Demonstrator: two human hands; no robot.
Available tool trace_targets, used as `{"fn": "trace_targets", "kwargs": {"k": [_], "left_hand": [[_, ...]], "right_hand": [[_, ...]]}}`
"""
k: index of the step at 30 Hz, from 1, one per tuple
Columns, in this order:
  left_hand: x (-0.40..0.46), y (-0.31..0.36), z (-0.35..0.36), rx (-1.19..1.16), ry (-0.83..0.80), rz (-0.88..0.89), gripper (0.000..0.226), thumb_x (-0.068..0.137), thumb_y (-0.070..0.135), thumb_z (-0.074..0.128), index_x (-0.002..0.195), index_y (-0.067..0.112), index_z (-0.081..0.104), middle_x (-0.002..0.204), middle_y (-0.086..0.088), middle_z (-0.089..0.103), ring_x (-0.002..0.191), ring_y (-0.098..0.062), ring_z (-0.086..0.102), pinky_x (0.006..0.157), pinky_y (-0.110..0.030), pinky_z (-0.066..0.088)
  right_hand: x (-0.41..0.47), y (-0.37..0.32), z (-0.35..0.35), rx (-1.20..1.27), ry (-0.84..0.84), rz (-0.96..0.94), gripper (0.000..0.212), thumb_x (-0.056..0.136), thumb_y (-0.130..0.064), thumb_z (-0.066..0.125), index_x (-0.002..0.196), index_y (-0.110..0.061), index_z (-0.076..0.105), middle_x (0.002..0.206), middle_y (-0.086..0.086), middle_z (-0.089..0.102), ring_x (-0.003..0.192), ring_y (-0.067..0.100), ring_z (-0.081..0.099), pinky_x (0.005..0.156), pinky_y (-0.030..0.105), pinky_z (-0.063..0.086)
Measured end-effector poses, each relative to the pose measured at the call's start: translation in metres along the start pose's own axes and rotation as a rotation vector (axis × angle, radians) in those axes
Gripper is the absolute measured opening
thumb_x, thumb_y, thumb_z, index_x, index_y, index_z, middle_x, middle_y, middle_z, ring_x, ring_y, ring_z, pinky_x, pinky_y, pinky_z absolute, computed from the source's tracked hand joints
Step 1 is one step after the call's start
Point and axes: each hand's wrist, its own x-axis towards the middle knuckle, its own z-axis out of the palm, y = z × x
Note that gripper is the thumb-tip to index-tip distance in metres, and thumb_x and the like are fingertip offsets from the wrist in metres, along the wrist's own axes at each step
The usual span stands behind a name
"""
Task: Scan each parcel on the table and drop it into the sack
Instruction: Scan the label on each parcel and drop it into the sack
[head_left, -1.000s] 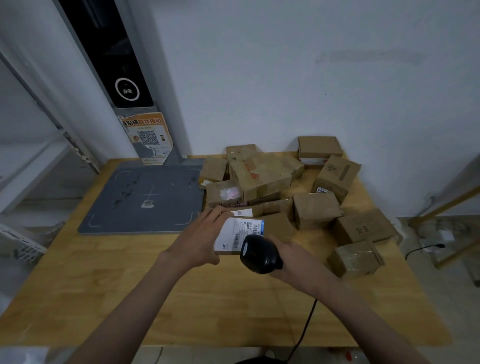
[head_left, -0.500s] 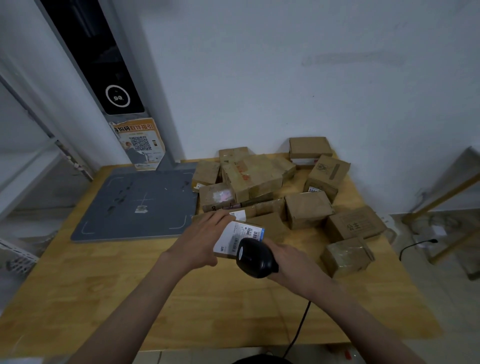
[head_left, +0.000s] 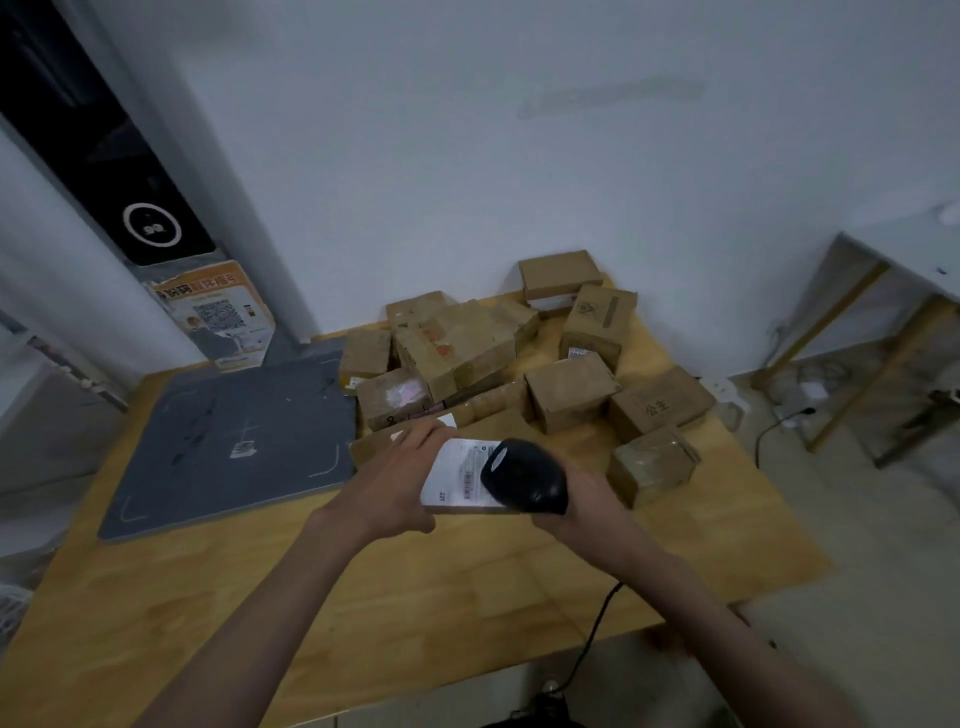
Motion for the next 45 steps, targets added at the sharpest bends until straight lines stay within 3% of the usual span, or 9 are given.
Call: {"fn": "trace_targets", "kwargs": {"k": [6,10,15,20,27,33,40,43,45], "left_hand": [[0.000,0.030,0.021,-0.109,-0.064,0.158,0.095,0.059,0.027,0.086,0.136,0.036,0.031,0.122,0.016,0.025,0.098,-0.011,0.044,0.054,-0.024,0.042],[-0.014,0.060,0.041,-0.157,-0.119,0.277,0.099,0.058,0.025,0.087,0.138,0.041,0.031,0.118,0.019,0.026,0.089,-0.010,0.052,0.058,-0.028,0.050],[-0.036,0.105,0.078,-0.172,-0.227,0.454,0.101,0.055,0.024,0.087,0.139,0.038,0.033,0.128,0.018,0.028,0.092,-0.011,0.053,0.062,-0.028,0.050],[-0.065,0.170,0.138,-0.251,-0.390,0.603,0.103,0.064,0.014,0.084,0.148,0.036,0.029,0.137,0.014,0.022,0.092,-0.008,0.048,0.061,-0.010,0.041],[-0.094,0.252,0.245,-0.400,-0.663,0.454,0.114,0.063,0.016,0.086,0.155,0.030,0.020,0.136,0.005,0.033,0.115,-0.016,0.053,0.095,-0.038,0.054],[-0.109,0.320,0.330,-0.440,-0.806,0.502,0.090,0.066,0.018,0.085,0.143,0.021,0.040,0.132,0.000,0.054,0.111,-0.017,0.060,0.090,-0.036,0.054],[-0.116,0.386,0.392,-0.409,-0.949,0.477,0.084,0.071,0.012,0.082,0.143,0.020,0.040,0.136,-0.004,0.053,0.108,-0.025,0.063,0.088,-0.038,0.055],[-0.111,0.407,0.404,-0.435,-0.977,0.441,0.088,0.076,0.002,0.078,0.150,0.018,0.033,0.141,0.000,0.045,0.098,-0.014,0.063,0.070,-0.020,0.055],[-0.107,0.415,0.410,-0.448,-0.990,0.413,0.090,0.079,0.002,0.077,0.153,0.016,0.028,0.144,-0.003,0.042,0.107,-0.014,0.059,0.076,-0.019,0.054]], "right_hand": [[-0.059,0.022,-0.001,0.393,0.284,0.206,0.040,0.086,-0.011,0.074,0.120,-0.026,0.059,0.100,-0.011,0.067,0.091,0.006,0.064,0.071,0.016,0.050],[-0.116,0.029,0.017,0.600,0.373,0.363,0.044,0.083,-0.022,0.074,0.124,-0.032,0.061,0.112,-0.004,0.072,0.106,0.018,0.069,0.087,0.042,0.060],[-0.207,0.019,0.044,0.742,0.645,0.520,0.037,0.091,-0.008,0.070,0.118,-0.031,0.061,0.104,-0.009,0.073,0.099,0.009,0.071,0.069,0.020,0.057],[-0.310,0.031,0.080,0.808,0.866,0.683,0.043,0.091,-0.011,0.071,0.130,-0.027,0.061,0.118,-0.004,0.072,0.107,0.011,0.070,0.087,0.033,0.060],[-0.414,0.079,0.138,0.917,1.141,0.965,0.057,0.073,-0.031,0.078,0.128,-0.030,0.063,0.122,-0.004,0.071,0.114,0.016,0.067,0.102,0.050,0.053],[-0.475,0.125,0.166,1.011,1.265,1.183,0.049,0.081,-0.018,0.075,0.128,-0.022,0.061,0.117,0.002,0.072,0.106,0.021,0.070,0.098,0.051,0.056],[-0.521,0.168,0.162,1.027,1.315,1.302,0.035,0.088,-0.016,0.072,0.122,-0.016,0.063,0.108,0.007,0.073,0.099,0.023,0.072,0.093,0.047,0.058],[-0.530,0.183,0.151,1.018,1.337,1.312,0.034,0.088,-0.018,0.072,0.121,-0.016,0.063,0.105,0.008,0.072,0.097,0.025,0.070,0.090,0.045,0.058],[-0.533,0.190,0.147,1.027,1.349,1.324,0.037,0.088,-0.023,0.073,0.123,-0.017,0.062,0.106,0.005,0.070,0.098,0.023,0.068,0.088,0.041,0.057]]}}
